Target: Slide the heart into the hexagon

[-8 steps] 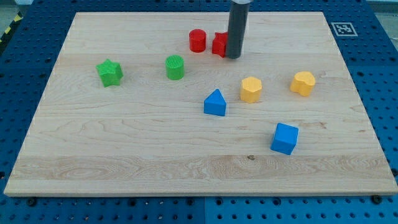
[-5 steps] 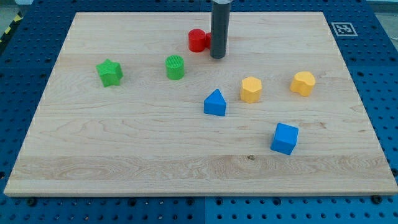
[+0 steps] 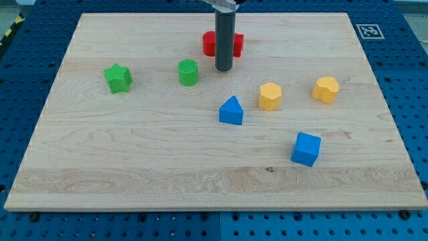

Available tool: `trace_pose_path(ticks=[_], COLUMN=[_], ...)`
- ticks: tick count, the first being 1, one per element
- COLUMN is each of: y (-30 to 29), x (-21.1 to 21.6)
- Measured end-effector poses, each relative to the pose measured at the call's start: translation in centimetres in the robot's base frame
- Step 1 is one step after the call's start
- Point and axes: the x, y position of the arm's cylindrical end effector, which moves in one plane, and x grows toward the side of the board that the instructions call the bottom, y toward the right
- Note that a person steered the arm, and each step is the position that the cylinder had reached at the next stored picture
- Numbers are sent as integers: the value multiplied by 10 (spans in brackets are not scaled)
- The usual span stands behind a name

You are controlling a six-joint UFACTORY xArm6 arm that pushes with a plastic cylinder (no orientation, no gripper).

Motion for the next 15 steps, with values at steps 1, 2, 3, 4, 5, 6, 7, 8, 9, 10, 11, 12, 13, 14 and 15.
trace_pose_path(ticks=[1,2,3,4,5,6,7,8,9,10,11,12,13,14,15], y=[0,4,25,57,80,121,146,147,147,147,169,196,210,234,235], x=[1,1,4,3,3,4,4,4,3,3,8,11,16,27,30])
